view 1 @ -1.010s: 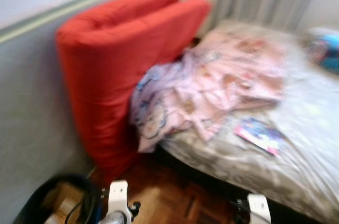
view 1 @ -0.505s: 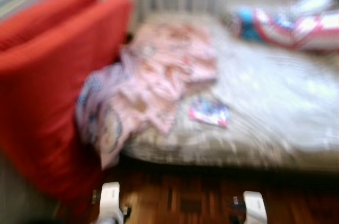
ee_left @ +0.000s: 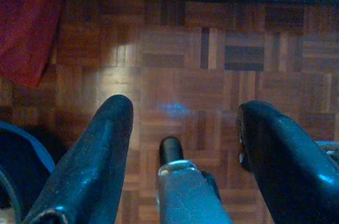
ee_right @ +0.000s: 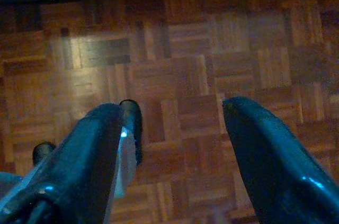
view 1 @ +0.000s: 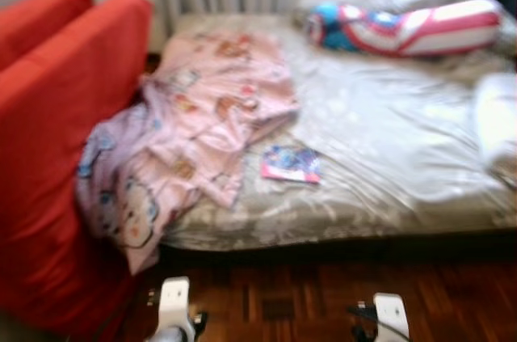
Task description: Clean up the room
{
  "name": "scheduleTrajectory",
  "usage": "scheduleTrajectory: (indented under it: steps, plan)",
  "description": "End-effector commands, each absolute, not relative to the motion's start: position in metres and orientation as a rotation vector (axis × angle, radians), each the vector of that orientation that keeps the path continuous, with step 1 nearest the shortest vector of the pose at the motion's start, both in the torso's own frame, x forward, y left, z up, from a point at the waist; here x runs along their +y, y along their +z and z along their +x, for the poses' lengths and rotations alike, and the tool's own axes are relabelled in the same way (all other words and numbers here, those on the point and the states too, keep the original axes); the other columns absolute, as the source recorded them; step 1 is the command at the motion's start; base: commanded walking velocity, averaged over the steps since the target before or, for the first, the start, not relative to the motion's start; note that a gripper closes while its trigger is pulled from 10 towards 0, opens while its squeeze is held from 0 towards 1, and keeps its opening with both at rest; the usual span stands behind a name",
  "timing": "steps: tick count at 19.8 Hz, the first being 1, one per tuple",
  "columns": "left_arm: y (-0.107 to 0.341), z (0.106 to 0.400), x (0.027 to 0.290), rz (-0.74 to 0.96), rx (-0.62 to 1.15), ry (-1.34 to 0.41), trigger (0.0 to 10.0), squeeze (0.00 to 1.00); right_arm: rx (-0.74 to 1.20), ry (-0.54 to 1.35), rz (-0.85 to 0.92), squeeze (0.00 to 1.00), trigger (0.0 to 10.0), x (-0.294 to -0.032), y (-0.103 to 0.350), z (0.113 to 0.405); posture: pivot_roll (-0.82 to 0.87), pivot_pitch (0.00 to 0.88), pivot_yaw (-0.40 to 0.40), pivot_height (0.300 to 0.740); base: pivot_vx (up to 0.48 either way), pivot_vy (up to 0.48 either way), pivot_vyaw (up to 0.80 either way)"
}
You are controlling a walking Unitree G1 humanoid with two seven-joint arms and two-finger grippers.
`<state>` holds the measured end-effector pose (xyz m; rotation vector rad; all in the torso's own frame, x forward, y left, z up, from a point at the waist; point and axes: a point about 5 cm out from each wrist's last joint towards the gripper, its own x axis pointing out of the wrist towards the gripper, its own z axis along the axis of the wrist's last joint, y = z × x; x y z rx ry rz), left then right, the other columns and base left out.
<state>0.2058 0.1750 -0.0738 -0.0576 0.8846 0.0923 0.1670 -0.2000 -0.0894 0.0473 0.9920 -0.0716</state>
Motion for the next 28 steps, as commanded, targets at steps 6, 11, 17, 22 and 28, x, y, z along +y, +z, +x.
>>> scheduleTrajectory:
  steps: [6,11,17,22,28]
  plan:
    - [-0.076,0.203,0.172,-0.051,0.903,0.079,10.0,0.00,0.987,-0.083,0.052,0.00,10.0,-0.203,-0.090,0.165,0.01,0.068,-0.011,0.740,0.000,0.000,0.00]
    - [-0.087,0.166,0.209,-0.044,0.924,0.106,10.0,0.00,0.987,-0.074,0.041,0.00,10.0,-0.203,-0.090,0.165,0.01,0.066,-0.011,0.740,0.000,-0.163,0.00]
    - [-0.088,0.161,0.211,-0.052,0.933,0.106,10.0,0.00,0.991,-0.068,0.031,0.00,10.0,-0.204,-0.089,0.165,0.00,0.069,-0.014,0.740,0.000,-0.354,0.00]
    - [-0.088,0.162,0.210,-0.056,0.926,0.103,10.0,0.00,0.988,-0.074,0.035,0.00,10.0,-0.204,-0.089,0.165,0.00,0.069,-0.015,0.740,0.000,-0.402,0.00]
    - [-0.088,0.163,0.210,-0.057,0.922,0.103,10.0,0.00,0.986,-0.077,0.040,0.00,10.0,-0.204,-0.089,0.166,0.00,0.070,-0.013,0.740,0.000,-0.403,0.00]
